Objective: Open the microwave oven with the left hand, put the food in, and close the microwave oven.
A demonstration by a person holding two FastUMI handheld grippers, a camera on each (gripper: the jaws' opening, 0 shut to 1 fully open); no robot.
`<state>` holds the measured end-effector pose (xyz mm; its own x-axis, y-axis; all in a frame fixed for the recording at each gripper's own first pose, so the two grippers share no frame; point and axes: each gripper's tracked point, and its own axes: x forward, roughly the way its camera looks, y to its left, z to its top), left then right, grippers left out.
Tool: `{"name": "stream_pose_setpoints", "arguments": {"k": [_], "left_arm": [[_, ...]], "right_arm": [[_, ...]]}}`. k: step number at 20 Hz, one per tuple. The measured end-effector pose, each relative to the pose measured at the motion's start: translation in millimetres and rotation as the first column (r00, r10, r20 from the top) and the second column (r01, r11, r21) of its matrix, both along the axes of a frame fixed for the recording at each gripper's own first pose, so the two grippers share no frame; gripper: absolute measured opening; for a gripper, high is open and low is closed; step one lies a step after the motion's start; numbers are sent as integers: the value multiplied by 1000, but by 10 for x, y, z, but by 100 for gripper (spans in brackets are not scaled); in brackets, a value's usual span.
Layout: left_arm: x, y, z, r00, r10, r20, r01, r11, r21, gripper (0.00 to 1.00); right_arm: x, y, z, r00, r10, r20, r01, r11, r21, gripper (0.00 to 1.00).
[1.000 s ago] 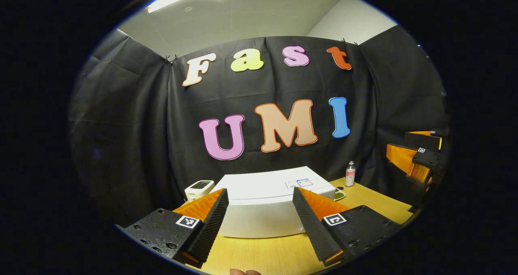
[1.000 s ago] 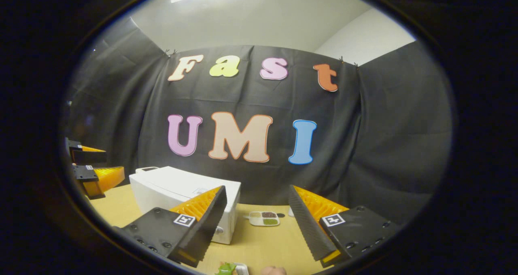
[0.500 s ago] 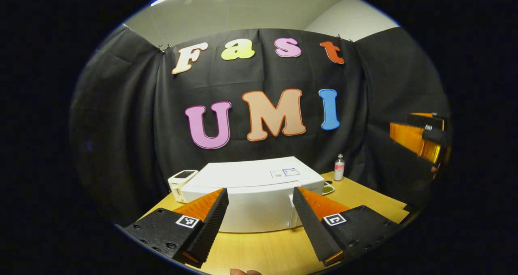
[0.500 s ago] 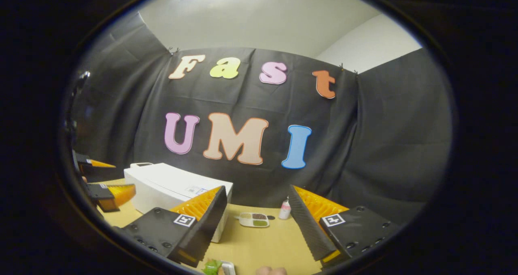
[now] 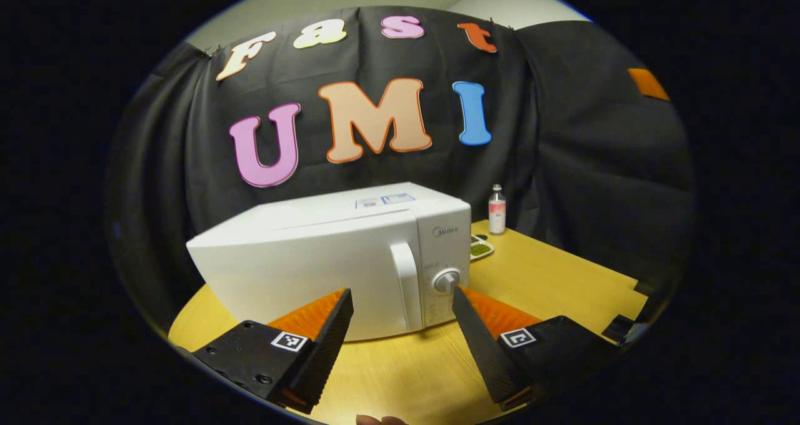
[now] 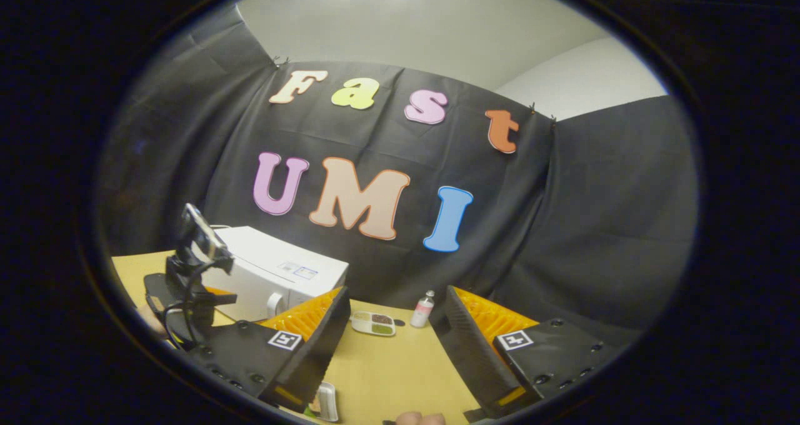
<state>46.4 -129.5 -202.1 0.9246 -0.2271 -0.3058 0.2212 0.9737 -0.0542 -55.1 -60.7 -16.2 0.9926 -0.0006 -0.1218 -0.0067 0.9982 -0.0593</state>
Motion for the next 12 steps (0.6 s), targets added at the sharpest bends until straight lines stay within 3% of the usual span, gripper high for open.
{"name": "stream_pose_setpoints", "arguments": {"k": [5, 12], "left_arm": [[316, -134, -214, 999, -18, -38, 19, 1000, 25, 96], [457, -175, -483, 993, 8, -115, -7, 1000, 10, 96]], "right_arm": [[-114, -250, -35, 998, -63, -30, 63, 998, -2, 97], [-192, -348, -59, 995, -82, -51, 81, 997, -21, 97]]}}
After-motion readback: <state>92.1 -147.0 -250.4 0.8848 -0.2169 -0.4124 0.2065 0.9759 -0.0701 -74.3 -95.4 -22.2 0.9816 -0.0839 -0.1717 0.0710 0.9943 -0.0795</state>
